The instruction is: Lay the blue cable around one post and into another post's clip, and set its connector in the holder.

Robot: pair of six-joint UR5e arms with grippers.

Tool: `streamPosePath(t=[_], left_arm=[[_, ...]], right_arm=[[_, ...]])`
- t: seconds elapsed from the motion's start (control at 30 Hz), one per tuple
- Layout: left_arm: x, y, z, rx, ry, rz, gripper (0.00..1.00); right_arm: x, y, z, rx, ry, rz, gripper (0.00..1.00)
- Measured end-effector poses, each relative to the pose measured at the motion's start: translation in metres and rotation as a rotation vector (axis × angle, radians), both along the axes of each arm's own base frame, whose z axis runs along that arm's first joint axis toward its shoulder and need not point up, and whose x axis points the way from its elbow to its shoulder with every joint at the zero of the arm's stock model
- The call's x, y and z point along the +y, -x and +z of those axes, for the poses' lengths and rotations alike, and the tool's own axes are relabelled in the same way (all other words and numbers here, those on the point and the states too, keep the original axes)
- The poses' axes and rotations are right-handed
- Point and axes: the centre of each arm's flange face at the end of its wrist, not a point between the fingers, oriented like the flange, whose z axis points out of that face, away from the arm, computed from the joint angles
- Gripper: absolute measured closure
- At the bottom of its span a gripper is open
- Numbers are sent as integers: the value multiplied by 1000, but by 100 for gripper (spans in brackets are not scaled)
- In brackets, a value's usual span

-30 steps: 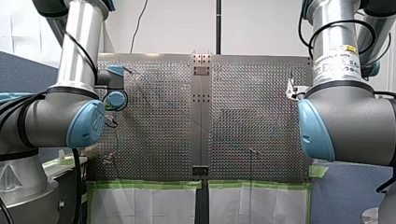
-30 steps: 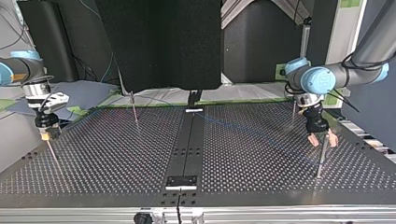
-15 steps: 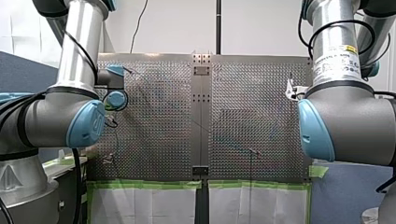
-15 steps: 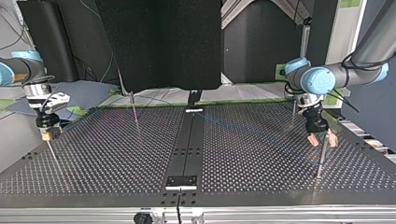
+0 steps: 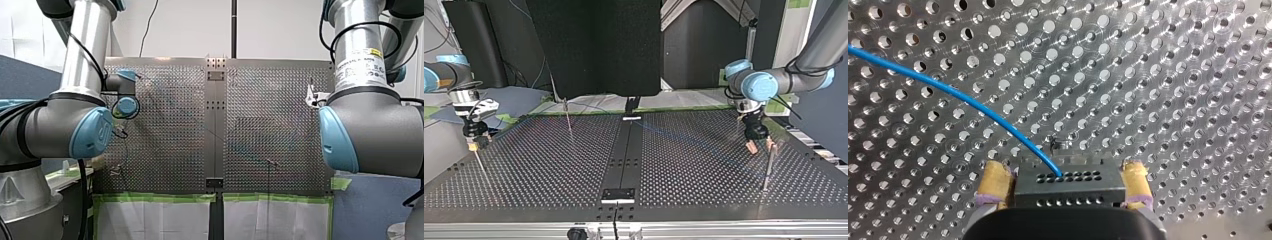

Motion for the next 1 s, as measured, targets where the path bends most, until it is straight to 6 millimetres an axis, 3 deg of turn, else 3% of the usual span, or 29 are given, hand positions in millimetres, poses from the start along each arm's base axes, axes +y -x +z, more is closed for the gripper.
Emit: streamPosePath(t=[0.33, 0.73, 1.0], left_arm=[[-13, 3, -1, 8, 36, -49, 0], [-14, 31, 16, 25, 3, 3, 0], [-23, 44, 4, 45, 5, -54, 0]], right_arm=[[-1, 2, -1, -1, -2, -3, 2], [-1, 3, -2, -1, -4, -6, 2], [-1, 3, -3, -1, -6, -5, 2]])
